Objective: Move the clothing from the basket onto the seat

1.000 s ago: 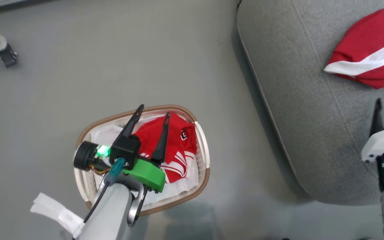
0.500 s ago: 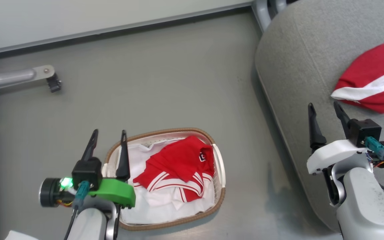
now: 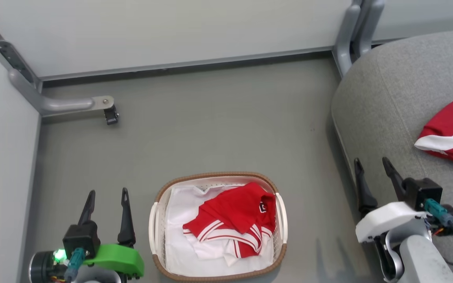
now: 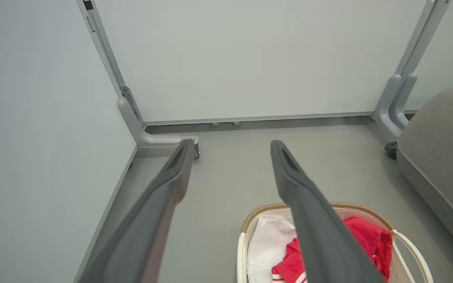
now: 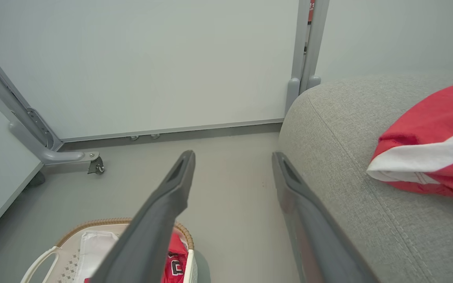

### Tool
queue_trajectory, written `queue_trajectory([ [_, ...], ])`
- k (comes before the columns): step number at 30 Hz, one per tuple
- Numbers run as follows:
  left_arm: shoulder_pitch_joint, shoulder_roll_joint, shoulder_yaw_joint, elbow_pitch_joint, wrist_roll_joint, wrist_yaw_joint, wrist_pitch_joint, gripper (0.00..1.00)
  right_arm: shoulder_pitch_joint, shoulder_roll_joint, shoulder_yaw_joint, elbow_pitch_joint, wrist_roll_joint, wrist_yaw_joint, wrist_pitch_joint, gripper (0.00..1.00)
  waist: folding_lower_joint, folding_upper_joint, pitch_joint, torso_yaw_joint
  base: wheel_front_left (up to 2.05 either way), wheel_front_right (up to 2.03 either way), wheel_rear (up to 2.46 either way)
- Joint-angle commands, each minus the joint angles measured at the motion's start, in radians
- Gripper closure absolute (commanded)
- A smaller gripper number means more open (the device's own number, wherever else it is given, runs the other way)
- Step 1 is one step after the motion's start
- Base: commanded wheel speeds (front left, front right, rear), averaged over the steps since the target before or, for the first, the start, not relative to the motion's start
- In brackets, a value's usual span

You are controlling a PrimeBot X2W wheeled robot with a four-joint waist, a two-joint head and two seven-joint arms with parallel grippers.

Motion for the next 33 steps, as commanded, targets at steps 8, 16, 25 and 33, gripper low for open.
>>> queue_trajectory([
  [8,0.057,0.0,-0.034,0.023,-0.042,-0.016,-0.001,0.0,0.057,-0.005,0.009,-0.002,0.023,-0.001,-0.002,0.0,0.0,0.0,-0.019,0.005,0.0,0.0,0.0],
  [16,0.008,0.001,-0.09,0.082,-0.067,-0.04,-0.001,0.0,0.01,-0.005,0.023,-0.02,0.02,-0.001,-0.002,0.0,0.0,0.0,0.032,-0.016,0.0,0.0,0.0],
  [25,-0.122,0.001,-0.2,0.182,-0.121,-0.047,-0.001,0.0,-0.079,-0.005,0.076,-0.067,0.037,-0.001,-0.002,0.0,0.0,0.0,0.191,-0.072,0.0,0.0,0.0],
  [33,-0.298,0.002,-0.29,0.324,-0.111,-0.073,-0.001,0.0,-0.161,-0.005,0.107,-0.117,0.045,-0.001,-0.002,0.0,0.0,0.0,0.36,-0.119,0.0,0.0,0.0],
])
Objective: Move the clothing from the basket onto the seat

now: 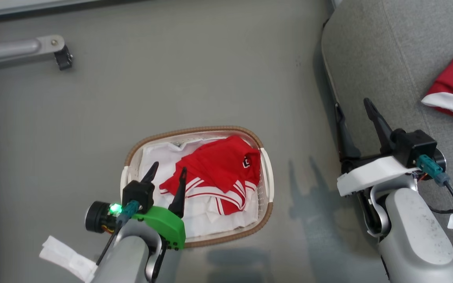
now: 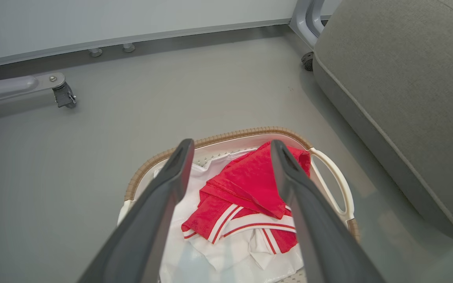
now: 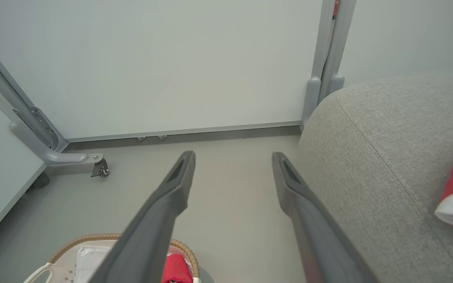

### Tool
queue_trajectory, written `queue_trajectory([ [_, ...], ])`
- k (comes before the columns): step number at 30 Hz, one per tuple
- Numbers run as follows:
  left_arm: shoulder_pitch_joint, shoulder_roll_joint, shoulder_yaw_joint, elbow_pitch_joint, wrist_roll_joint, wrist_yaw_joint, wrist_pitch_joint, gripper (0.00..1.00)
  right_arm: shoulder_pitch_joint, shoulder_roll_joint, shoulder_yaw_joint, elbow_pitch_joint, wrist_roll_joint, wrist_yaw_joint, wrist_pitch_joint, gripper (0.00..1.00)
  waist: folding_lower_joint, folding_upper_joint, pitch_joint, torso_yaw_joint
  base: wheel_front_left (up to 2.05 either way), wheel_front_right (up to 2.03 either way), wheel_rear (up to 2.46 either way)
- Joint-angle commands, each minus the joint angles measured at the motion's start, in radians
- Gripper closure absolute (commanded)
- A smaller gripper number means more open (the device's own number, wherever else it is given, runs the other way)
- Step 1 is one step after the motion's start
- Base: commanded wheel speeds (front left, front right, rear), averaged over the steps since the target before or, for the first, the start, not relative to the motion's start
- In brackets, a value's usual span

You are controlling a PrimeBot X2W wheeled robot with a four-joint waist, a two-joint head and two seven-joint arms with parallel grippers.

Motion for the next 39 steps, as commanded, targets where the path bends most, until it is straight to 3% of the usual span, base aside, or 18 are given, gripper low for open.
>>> queue_trajectory([
  [1,-0.045,0.006,-0.012,0.024,0.006,-0.007,-0.001,0.0,-0.025,-0.004,0.003,-0.01,0.005,-0.001,-0.002,0.0,0.0,0.0,0.126,-0.053,0.0,0.0,0.0],
  [11,-0.229,0.006,-0.1,0.195,0.04,-0.027,-0.001,0.0,-0.111,-0.003,0.037,-0.079,0.036,-0.001,-0.002,0.0,0.0,0.0,0.289,-0.106,0.0,0.0,0.0],
  [26,-0.411,0.025,-0.223,0.406,0.174,-0.046,-0.001,0.0,-0.201,-0.003,0.065,-0.162,0.09,-0.001,-0.002,0.0,0.0,0.0,0.466,-0.162,0.0,0.0,0.0],
  [39,-0.514,0.059,-0.365,0.495,0.314,0.022,-0.001,0.0,-0.215,-0.004,0.06,-0.182,0.103,-0.001,-0.002,0.0,0.0,0.0,0.548,-0.181,0.0,0.0,0.0],
])
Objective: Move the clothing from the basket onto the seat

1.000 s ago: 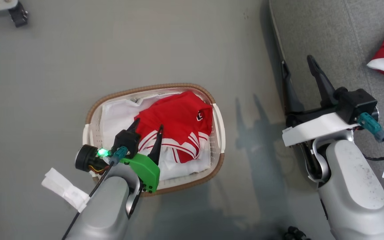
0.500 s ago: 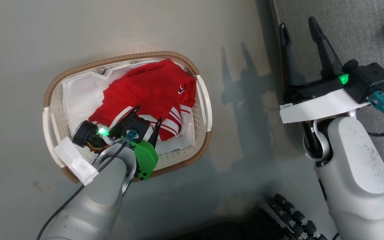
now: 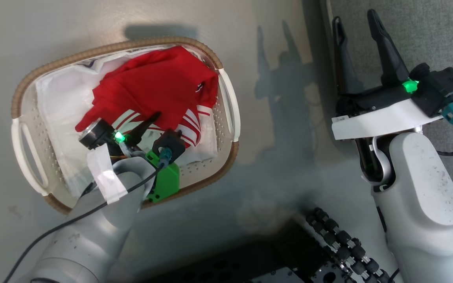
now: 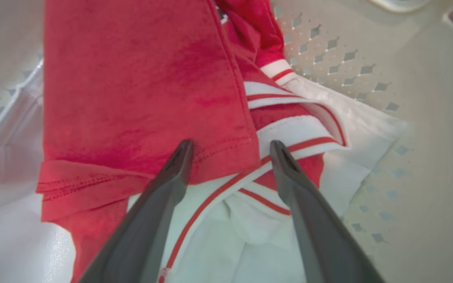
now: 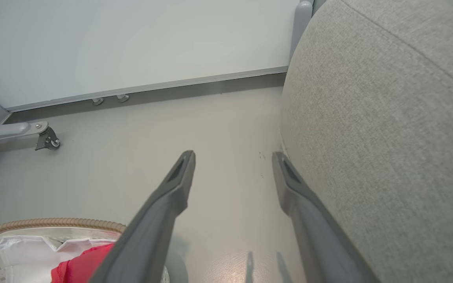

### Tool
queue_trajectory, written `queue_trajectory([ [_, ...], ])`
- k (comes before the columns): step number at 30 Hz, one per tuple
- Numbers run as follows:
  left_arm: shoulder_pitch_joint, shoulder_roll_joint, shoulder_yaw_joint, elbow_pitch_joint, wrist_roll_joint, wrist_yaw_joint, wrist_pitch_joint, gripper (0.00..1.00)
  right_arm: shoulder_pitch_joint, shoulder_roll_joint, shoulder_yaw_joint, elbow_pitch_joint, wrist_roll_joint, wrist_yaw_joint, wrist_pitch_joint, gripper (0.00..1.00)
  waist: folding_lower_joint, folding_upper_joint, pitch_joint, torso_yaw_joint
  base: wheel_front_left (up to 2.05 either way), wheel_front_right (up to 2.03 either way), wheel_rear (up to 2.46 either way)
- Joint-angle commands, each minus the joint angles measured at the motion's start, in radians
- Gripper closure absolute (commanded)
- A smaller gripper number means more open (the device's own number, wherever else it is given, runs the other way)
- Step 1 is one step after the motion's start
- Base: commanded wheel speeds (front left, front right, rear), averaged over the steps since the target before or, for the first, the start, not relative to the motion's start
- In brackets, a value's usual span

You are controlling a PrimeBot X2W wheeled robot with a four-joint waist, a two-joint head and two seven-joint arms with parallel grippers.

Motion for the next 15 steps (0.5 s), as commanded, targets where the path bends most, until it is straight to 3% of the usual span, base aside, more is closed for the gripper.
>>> queue_trajectory([
  [1,-0.024,0.015,-0.006,0.015,0.008,0.011,-0.001,0.0,-0.015,-0.003,-0.002,-0.005,0.005,-0.001,-0.002,0.0,-0.0001,0.0,0.016,-0.008,0.0,0.0,0.0],
  [12,-0.132,0.025,-0.051,0.129,0.041,0.077,-0.001,0.0,-0.019,-0.003,0.013,-0.014,0.01,-0.001,-0.002,0.0,-0.0001,0.0,0.059,-0.017,0.0,0.0,0.0],
  [15,-0.144,0.017,-0.043,0.14,0.023,0.069,-0.001,0.0,-0.018,-0.003,0.018,-0.011,0.016,-0.001,-0.002,0.0,-0.0001,0.0,0.065,-0.019,0.0,0.0,0.0],
])
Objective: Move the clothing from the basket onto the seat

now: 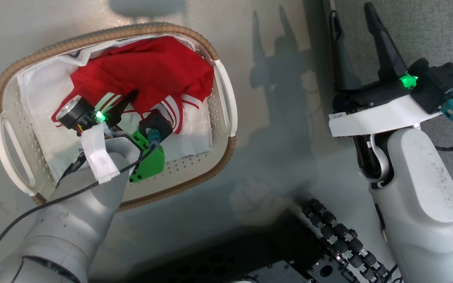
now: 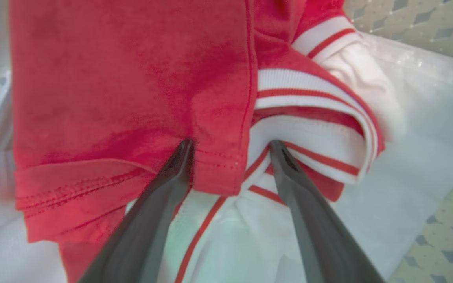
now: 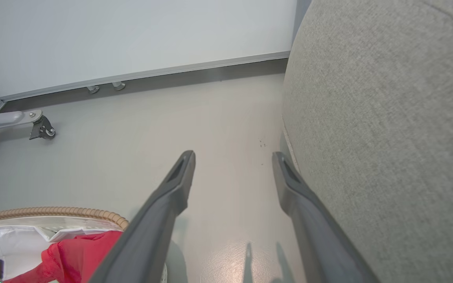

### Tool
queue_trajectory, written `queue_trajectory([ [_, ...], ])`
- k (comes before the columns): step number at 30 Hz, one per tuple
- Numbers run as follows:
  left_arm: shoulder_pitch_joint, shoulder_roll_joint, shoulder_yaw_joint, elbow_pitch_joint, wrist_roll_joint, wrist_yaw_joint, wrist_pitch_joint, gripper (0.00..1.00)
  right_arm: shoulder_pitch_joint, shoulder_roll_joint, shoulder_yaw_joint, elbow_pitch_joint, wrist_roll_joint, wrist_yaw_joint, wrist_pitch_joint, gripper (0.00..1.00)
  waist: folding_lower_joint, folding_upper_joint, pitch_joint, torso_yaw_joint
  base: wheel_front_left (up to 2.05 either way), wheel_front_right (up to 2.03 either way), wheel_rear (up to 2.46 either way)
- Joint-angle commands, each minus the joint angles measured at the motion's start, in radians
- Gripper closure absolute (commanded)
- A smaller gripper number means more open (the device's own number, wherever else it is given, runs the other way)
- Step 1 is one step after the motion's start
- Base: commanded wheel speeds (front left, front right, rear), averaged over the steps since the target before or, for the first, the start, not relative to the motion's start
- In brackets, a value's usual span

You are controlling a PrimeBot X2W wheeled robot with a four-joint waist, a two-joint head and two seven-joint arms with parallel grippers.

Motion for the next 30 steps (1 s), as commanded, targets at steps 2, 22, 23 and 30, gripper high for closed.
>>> queue_trajectory([
  [2,-0.021,-0.001,0.011,0.011,-0.025,-0.014,0.0,0.0,0.0,-0.004,0.004,0.001,0.007,-0.001,-0.002,0.0,-0.0001,0.0,0.003,-0.001,0.0,0.0,0.0],
  [22,0.021,-0.031,0.04,0.017,-0.128,-0.051,0.005,1.0,-0.002,-0.004,0.012,0.033,0.007,-0.001,-0.002,0.0,-0.0001,0.0,-0.076,0.008,0.0,0.0,0.0],
  [23,0.029,-0.034,0.042,0.009,-0.136,-0.051,0.001,1.0,0.003,-0.003,0.014,0.036,0.003,-0.001,-0.002,0.0,-0.0001,0.0,-0.094,0.013,0.0,0.0,0.0],
  [30,0.105,-0.048,0.06,-0.081,-0.186,-0.06,-0.001,1.0,0.036,-0.004,0.03,0.072,-0.011,-0.001,-0.002,0.0,-0.0001,0.0,-0.213,0.04,0.0,0.0,0.0],
])
